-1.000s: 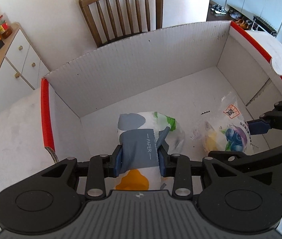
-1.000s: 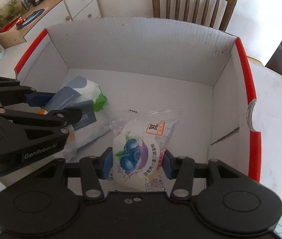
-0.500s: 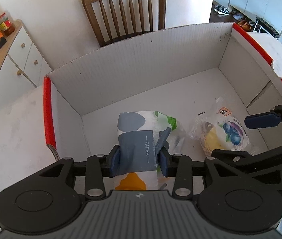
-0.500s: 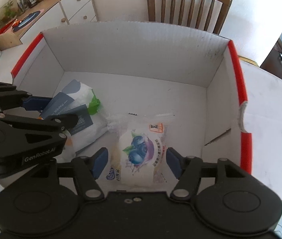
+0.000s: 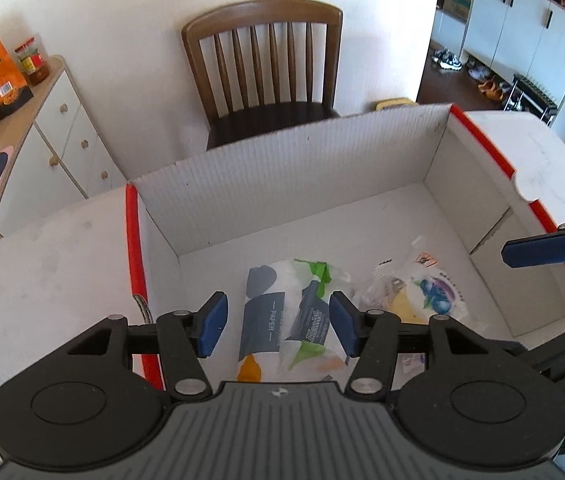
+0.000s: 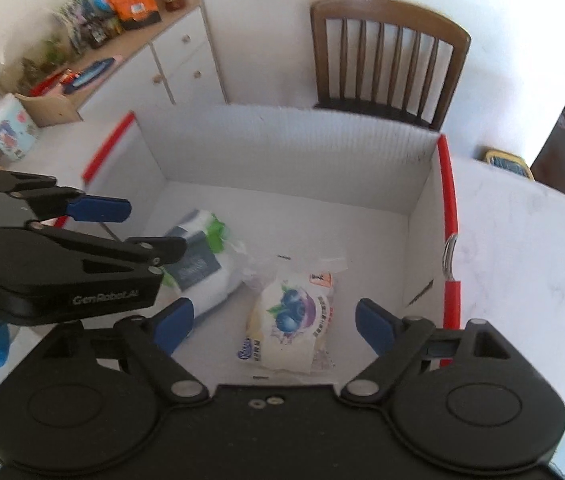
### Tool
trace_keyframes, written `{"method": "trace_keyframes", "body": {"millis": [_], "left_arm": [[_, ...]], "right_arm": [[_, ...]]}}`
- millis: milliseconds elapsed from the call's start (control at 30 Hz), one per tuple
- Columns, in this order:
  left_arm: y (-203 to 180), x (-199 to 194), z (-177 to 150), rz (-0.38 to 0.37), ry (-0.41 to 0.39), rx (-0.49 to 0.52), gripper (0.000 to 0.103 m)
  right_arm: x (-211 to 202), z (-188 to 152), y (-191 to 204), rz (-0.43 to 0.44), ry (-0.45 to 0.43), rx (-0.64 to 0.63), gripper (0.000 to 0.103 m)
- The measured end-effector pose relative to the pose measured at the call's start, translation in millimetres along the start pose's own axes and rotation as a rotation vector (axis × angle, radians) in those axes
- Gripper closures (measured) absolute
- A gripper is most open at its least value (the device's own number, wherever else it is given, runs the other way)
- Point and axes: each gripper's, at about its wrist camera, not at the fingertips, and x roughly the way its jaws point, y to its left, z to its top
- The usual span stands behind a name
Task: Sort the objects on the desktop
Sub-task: 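Open right gripper to drop the blueberry bag while left gripper releases the tissue pack, then withdraw both open grippers from the red box back over the table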
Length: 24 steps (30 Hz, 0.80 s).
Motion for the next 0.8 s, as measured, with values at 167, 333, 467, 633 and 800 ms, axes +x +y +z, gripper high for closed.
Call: {"method": "trace_keyframes", "body": {"millis": [167,333,467,633,800], "left_arm": [[-4.5,-14.2,-1.9,-0.005,-0.028,-0.002,0.045],[-7.7,-29.7,-3.4,-0.006,-0.051,0.004,0.044],[-7.6,-41.8,-6.3,-0.011,-0.069,-0.002,0.042],[-10.0,-61.6,-13.7,-0.028,-0.100,0.032,0.040],[-9.1,-80.6,-20.3,-0.034,-0.119,0.023,0.040]], "right_arm": [[-12.8,0.3,3.8,0.014,-0.028,0.000,0.013],[-28.1,-3.3,7.0,0.017,-0.057,-0.001,0.012],[-39.6,-5.5,10.3,0.019,-0.077,0.003,0.012],[-56.9,-10.6,13.4,0.030,-0.103,0.001,0.010],[-74.2,-15.8,15.5,0.040,-0.129,0.005,0.008]]}}
